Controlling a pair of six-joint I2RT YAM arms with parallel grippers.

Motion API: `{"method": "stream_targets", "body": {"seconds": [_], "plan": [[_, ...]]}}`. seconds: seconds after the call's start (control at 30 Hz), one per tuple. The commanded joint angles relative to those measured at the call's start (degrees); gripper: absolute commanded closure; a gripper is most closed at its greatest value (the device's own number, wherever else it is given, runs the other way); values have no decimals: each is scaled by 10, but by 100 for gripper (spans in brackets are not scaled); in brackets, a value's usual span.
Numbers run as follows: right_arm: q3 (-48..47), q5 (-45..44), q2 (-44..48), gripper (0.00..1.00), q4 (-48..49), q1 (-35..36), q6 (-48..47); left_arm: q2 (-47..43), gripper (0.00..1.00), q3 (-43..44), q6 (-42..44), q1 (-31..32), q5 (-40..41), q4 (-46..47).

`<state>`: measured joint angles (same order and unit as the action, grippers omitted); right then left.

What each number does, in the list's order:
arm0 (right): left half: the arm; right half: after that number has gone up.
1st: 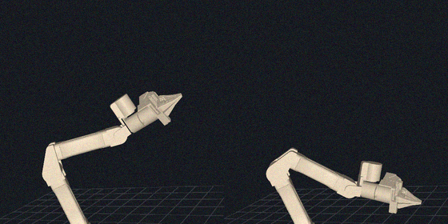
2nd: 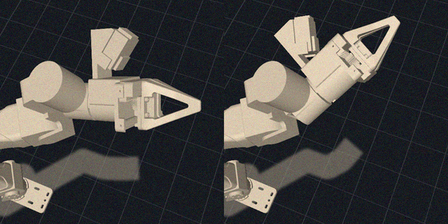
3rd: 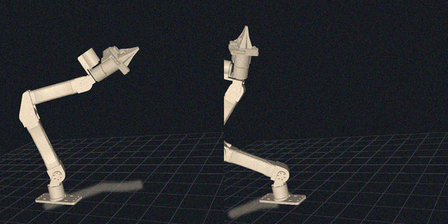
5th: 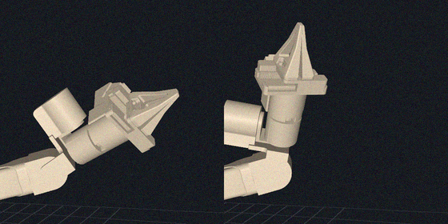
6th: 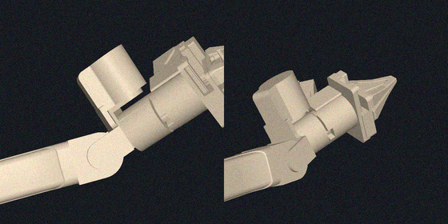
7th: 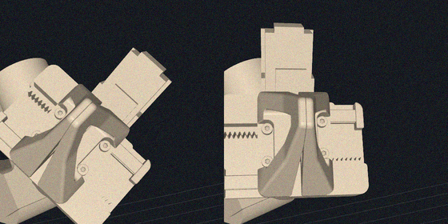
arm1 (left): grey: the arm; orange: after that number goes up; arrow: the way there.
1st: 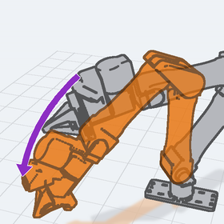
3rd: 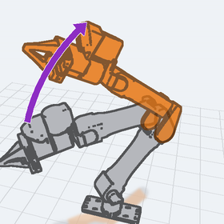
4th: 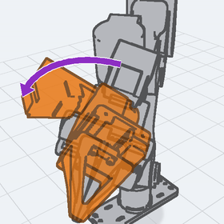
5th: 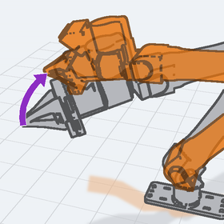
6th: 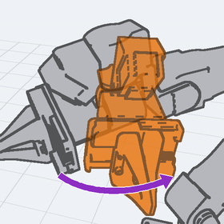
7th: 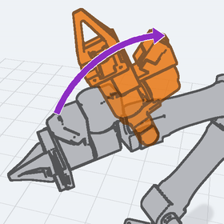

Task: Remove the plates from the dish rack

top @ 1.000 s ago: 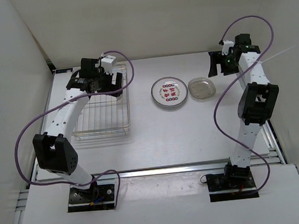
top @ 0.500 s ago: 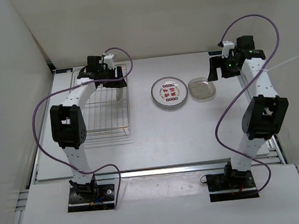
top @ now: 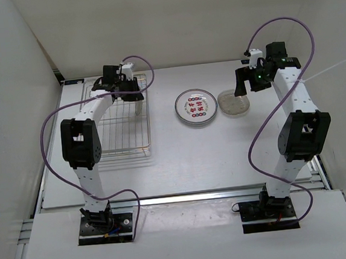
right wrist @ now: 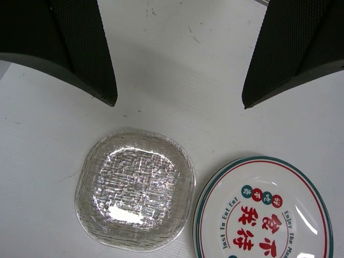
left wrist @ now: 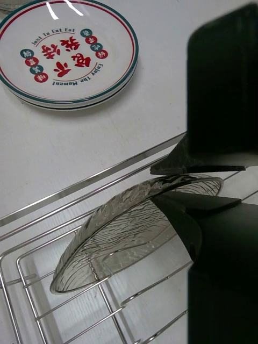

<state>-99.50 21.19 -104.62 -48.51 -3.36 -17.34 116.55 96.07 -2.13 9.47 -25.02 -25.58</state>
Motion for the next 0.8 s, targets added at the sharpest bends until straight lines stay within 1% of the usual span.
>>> {"method": "stream_targets", "body": {"seconds": [0.0, 0.03, 0.07, 0.1, 0.17, 0.27, 0.33, 0.43, 0.47, 0.53, 0.57, 0.63, 0.67, 0.7, 0.77], "plan": [[-9, 16, -1, 0, -2, 1, -3, -37, 71, 24, 3, 0, 0, 5], [-9, 16, -1, 0, -2, 1, -3, -37, 75, 25, 3, 0, 0, 4], [-3, 21, 5, 0, -2, 1, -3, -32, 85, 25, 3, 0, -6, 4], [-3, 21, 5, 0, -2, 1, -3, -32, 88, 25, 3, 0, -6, 4], [-3, 21, 10, 0, -2, 1, -3, -32, 88, 25, -2, 5, -12, -2], [-3, 21, 15, 0, -2, 1, -3, -63, 88, 25, -2, 11, -12, -8], [-3, 21, 20, 0, -2, 1, -3, -78, 88, 33, -2, 11, -12, -31], [-3, 21, 26, 0, -2, 1, 2, -106, 88, 64, 20, 17, -6, -74], [-3, 21, 31, 0, -2, 1, 2, -112, 88, 82, 33, 24, 0, -110], [-10, 21, 31, 0, -8, 1, 2, -131, 88, 102, 55, 32, 0, -153], [-21, 21, 31, 0, -15, 1, 2, -138, 88, 122, 76, 41, 8, -195], [-33, 16, 31, 0, -20, 1, 2, -157, 88, 149, 106, 64, 14, -247], [-46, 11, 31, 0, -28, 1, 7, -163, 88, 182, 152, 76, 24, -275], [-52, 10, 31, 0, -28, 1, 7, -168, 88, 200, 184, 90, 33, -339], [-82, 22, 37, 0, -44, 1, 13, -186, 88, 220, 244, 156, 113, -388]]}}
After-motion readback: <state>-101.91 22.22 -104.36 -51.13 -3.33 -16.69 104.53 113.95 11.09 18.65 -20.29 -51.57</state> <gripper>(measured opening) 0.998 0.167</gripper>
